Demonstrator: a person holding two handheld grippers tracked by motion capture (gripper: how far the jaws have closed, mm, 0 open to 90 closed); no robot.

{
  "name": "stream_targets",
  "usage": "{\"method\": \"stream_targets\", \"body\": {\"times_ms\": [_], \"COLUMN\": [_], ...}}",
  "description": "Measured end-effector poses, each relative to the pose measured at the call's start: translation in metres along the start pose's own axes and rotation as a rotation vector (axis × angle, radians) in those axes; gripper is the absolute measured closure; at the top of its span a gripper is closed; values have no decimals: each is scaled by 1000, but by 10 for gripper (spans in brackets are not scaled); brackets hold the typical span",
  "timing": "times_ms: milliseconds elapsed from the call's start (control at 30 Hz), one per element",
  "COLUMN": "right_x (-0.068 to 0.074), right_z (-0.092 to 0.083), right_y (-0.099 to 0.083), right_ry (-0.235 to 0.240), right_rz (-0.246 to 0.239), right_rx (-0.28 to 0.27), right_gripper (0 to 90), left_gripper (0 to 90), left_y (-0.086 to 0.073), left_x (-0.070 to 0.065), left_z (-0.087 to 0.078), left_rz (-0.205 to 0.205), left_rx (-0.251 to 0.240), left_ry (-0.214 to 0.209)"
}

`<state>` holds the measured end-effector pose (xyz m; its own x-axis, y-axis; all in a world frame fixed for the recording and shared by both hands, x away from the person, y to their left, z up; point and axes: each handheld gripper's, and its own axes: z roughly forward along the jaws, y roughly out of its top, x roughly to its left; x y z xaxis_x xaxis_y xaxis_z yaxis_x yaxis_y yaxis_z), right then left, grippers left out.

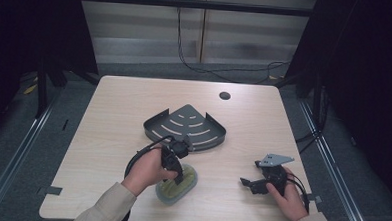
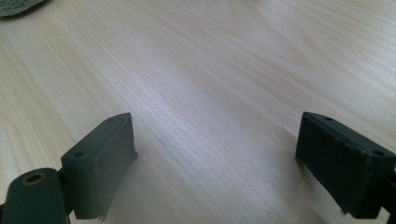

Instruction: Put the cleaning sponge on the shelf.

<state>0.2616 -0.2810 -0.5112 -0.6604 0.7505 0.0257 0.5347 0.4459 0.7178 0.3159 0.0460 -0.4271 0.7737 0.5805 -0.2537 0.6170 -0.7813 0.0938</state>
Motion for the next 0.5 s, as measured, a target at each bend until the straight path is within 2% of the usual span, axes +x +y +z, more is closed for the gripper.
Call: {"method": "stream_targets", "body": {"times_ms": [233, 500], "right_x": [0, 0], "right_z": [0, 0], "right_y": [0, 0], "right_ry": [0, 0], "right_rz": [0, 0], "right_rx": [0, 0], "right_gripper": [111, 111], "left_gripper": [719, 720], "left_y": [-2, -7], "left_x": [6, 11], "left_z": [-6, -19], "left_rz": [14, 25], "left_rx": [4, 8], "left_ry": [41, 45]}}
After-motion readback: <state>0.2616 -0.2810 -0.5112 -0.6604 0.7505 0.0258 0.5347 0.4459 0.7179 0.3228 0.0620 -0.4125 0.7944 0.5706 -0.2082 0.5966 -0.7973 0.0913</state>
